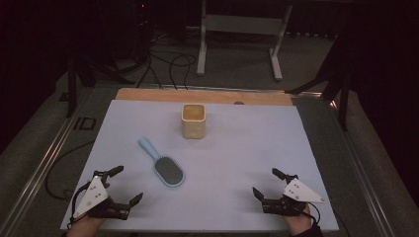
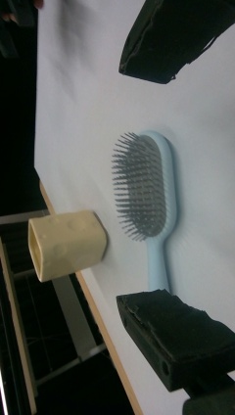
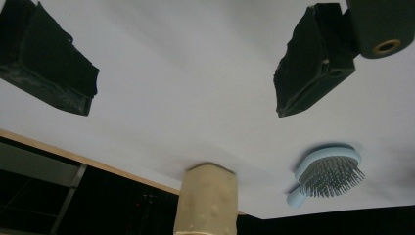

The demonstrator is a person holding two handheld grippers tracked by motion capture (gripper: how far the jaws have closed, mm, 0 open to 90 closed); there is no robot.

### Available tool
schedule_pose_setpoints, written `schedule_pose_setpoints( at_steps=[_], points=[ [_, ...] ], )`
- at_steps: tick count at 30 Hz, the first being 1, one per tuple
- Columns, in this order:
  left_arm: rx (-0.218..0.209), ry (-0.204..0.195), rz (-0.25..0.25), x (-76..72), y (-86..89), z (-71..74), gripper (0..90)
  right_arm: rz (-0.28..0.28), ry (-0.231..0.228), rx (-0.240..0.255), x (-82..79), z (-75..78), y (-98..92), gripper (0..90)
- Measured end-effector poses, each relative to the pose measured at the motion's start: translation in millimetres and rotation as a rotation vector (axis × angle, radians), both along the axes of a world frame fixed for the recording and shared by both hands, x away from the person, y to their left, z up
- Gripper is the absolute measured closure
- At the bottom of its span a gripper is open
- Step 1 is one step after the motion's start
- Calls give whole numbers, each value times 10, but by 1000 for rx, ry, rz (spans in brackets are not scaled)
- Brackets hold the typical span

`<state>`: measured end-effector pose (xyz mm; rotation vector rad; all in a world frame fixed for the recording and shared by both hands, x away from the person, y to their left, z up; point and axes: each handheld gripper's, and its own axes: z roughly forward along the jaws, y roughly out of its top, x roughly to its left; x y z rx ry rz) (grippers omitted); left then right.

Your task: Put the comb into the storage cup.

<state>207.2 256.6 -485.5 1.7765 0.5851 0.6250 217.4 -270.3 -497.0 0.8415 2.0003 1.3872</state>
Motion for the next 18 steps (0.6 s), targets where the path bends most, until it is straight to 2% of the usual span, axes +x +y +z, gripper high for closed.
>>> schedule_pose_setpoints(
  at_steps=[5, 8, 10, 13, 15, 18],
  points=[
    [1, -19, 1, 4, 19, 119, 0, 0, -1, 0, 2, 4, 3, 86],
    [9, -1, 14, 18, 14, 225, 0, 3, 0, 2, 6, 1, 10, 86],
    [-8, 19, -12, 34, 17, 295, 0, 1, 2, 7, 6, 2, 15, 86],
    [-18, 1, -3, 70, 32, 372, 0, -2, 4, 9, 6, 3, 14, 86],
    [-40, 15, -3, 111, 56, 414, 0, -2, 3, 11, 10, 3, 10, 86],
    [-44, 14, -1, 165, 74, 474, 0, -3, 3, 14, 9, 5, 6, 86]
  ],
)
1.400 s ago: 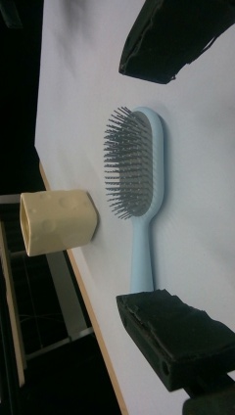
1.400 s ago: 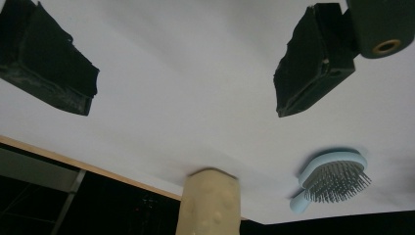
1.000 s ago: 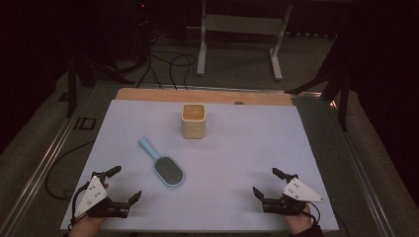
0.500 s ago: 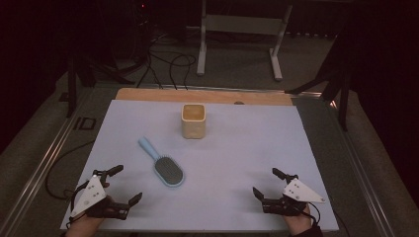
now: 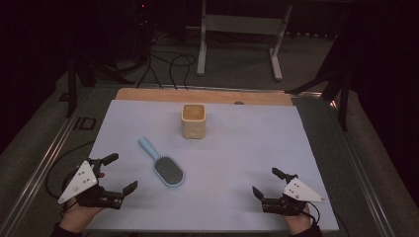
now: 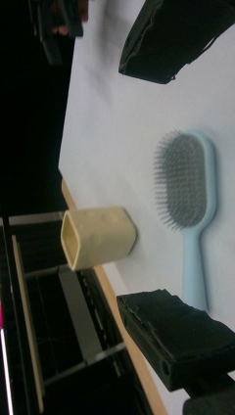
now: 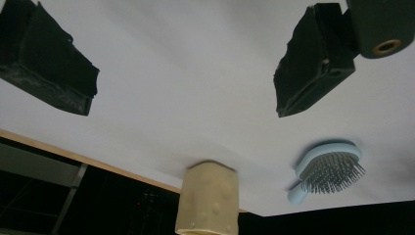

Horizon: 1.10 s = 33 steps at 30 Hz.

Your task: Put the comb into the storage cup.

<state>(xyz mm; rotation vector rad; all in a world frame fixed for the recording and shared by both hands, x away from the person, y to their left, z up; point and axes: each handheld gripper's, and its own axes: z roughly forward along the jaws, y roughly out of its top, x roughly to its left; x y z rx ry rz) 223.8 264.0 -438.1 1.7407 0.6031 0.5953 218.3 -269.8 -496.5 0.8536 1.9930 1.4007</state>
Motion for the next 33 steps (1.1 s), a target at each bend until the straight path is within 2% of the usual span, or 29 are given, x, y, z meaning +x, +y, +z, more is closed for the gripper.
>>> schedule_pose_setpoints(
  at_steps=[8, 14, 18, 27, 29, 31, 33],
  points=[
    [35, -8, -18, 192, -10, 178, 0, 3, -1, 2, -3, 4, -2, 87],
    [57, 4, -17, 389, -29, 240, 0, 1, -2, 6, -6, 8, -4, 86],
    [46, 27, -3, 530, 1, 227, 0, 4, -1, 9, -3, 5, -4, 86],
    [90, 74, 15, 716, -12, 190, 0, 2, 1, 18, -6, 6, -2, 87],
    [97, 99, 18, 759, -17, 185, 0, 2, 1, 16, -7, 7, -2, 86],
    [125, 117, 26, 798, -17, 184, 26, 4, -2, 16, -7, 6, -1, 86],
    [124, 130, 27, 842, -15, 174, 41, 0, 0, 19, -6, 5, -2, 87]
  ],
)
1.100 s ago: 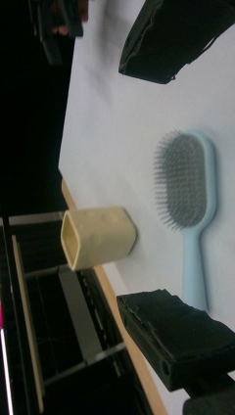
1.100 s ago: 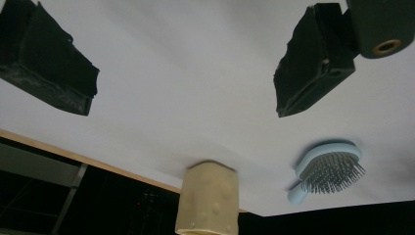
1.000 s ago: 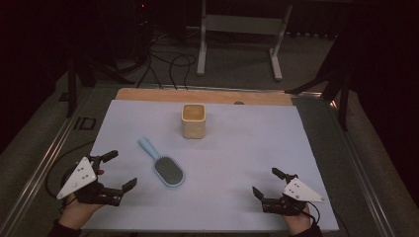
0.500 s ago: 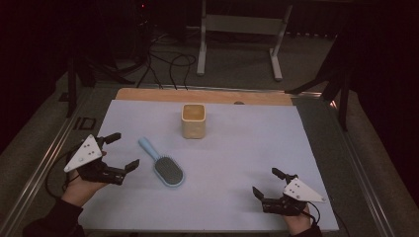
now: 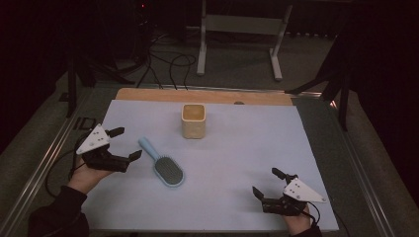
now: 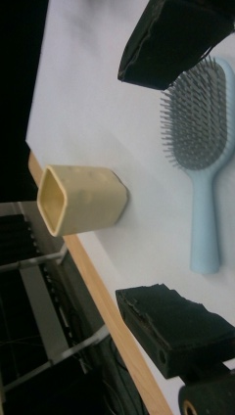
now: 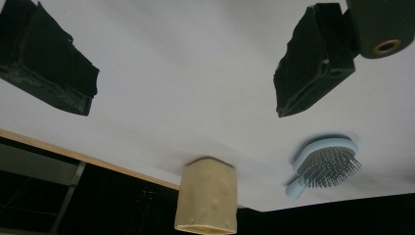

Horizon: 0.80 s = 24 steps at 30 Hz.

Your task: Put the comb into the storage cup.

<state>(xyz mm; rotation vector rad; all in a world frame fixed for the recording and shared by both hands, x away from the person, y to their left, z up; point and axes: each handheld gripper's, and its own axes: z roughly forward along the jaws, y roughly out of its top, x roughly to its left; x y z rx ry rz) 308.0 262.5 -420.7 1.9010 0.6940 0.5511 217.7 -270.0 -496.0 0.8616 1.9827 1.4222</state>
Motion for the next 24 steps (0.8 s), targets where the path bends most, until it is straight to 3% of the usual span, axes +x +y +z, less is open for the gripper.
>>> schedule_pose_setpoints(
  at_steps=[13, 24],
  points=[
    [42, 21, 40, 284, 12, -60, 162, 3, -2, 0, 0, 1, 4, 86],
    [80, 66, 48, 480, 1, -167, 336, 7, -1, 1, 5, -4, 5, 86]
  ],
)
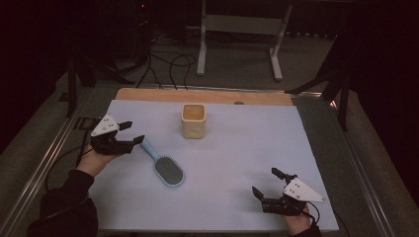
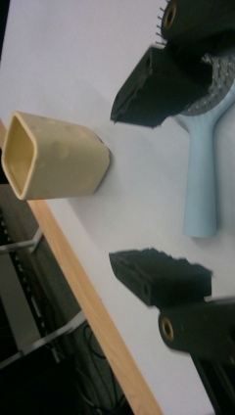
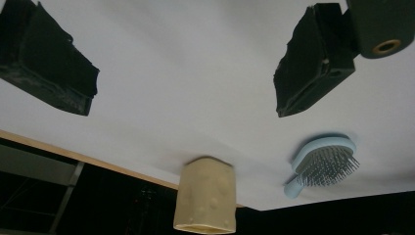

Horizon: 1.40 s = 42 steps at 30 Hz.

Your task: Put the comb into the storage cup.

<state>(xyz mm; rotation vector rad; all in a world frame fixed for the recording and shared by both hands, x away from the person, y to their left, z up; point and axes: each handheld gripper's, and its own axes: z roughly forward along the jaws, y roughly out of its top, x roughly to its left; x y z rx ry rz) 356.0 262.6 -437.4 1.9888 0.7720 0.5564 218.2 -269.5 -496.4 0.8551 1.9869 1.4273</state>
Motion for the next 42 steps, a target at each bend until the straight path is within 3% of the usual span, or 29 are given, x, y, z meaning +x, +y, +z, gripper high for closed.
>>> schedule_pose_setpoints(
  at_steps=[4, 7, 9, 12, 18, 26, 30, 35, 42],
  points=[
    [4, 23, -1, 77, -16, -59, 407, 1, 2, 2, 1, -2, 4, 86],
    [26, 41, 9, 141, -48, -111, 436, 3, 3, 1, 1, -4, 5, 87],
    [42, 51, 14, 180, -64, -136, 528, 4, 1, 0, -1, -3, 7, 86],
    [85, 73, 19, 255, -104, -174, 587, -2, 4, 1, 5, -10, 5, 86],
    [95, 97, 26, 358, -117, -181, 683, 1, 8, 5, 9, -14, 3, 87],
    [117, 148, 26, 501, -123, -288, 892, 4, 9, 4, 8, -17, 6, 86],
    [120, 169, 33, 555, -131, -360, 899, 6, 9, 2, 16, -23, -2, 87],
    [160, 199, 28, 619, -180, -458, 900, 7, 17, 6, 16, -30, 6, 87],
    [177, 205, 28, 670, -211, -519, 900, 9, 17, 7, 16, -30, 9, 86]
  ],
)
